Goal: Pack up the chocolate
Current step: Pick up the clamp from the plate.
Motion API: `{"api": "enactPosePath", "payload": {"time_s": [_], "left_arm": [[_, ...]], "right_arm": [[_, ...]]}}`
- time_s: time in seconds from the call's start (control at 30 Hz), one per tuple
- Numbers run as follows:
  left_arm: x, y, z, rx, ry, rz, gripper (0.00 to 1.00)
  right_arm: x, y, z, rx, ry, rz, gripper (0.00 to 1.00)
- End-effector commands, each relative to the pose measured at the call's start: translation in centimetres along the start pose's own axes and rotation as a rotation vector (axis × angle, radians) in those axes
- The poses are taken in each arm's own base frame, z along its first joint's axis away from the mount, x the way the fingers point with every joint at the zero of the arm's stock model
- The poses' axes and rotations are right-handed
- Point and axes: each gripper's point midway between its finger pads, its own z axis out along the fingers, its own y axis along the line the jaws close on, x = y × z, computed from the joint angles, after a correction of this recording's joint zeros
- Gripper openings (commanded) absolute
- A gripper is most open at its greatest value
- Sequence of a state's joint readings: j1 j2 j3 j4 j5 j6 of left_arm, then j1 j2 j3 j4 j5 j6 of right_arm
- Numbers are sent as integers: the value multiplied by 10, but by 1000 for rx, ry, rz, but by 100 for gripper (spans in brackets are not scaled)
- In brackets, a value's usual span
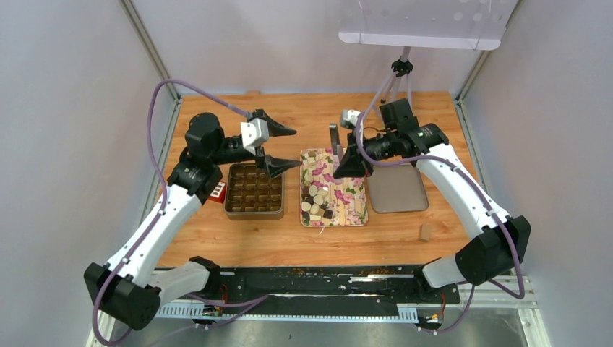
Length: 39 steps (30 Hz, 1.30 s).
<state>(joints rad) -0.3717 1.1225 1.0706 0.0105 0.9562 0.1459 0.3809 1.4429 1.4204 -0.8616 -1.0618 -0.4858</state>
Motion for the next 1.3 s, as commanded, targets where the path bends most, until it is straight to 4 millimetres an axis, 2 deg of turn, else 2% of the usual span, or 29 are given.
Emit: {"api": "enactPosePath", "payload": {"time_s": [0.0,0.03,0.2,0.43,0.7,0.77,0.9,1.03,1.17,1.27], "left_arm": [[-10,-30,18,136,15,215,85],[-1,-34,20,163,55,210,85],[-2,-38,36,215,37,241,84],[-1,-72,58,384,28,242,80],[-8,-74,66,413,16,206,72],[-8,-74,68,419,13,192,67],[-7,-71,74,413,16,143,46],[-5,-69,77,410,21,101,33],[-5,-63,78,368,37,73,23],[-2,-57,75,327,54,43,21]], "right_arm": [[5,35,-1,-61,94,-271,0],[3,36,0,-64,101,-296,0],[0,40,5,-73,138,-403,0],[0,40,11,-60,178,-469,0],[-5,37,13,-32,156,-466,0],[-7,37,13,-24,146,-465,0],[-10,37,14,-18,130,-461,0],[-11,36,13,-7,126,-453,1],[-9,34,9,26,130,-430,15],[-9,40,-5,40,126,-436,30]]}}
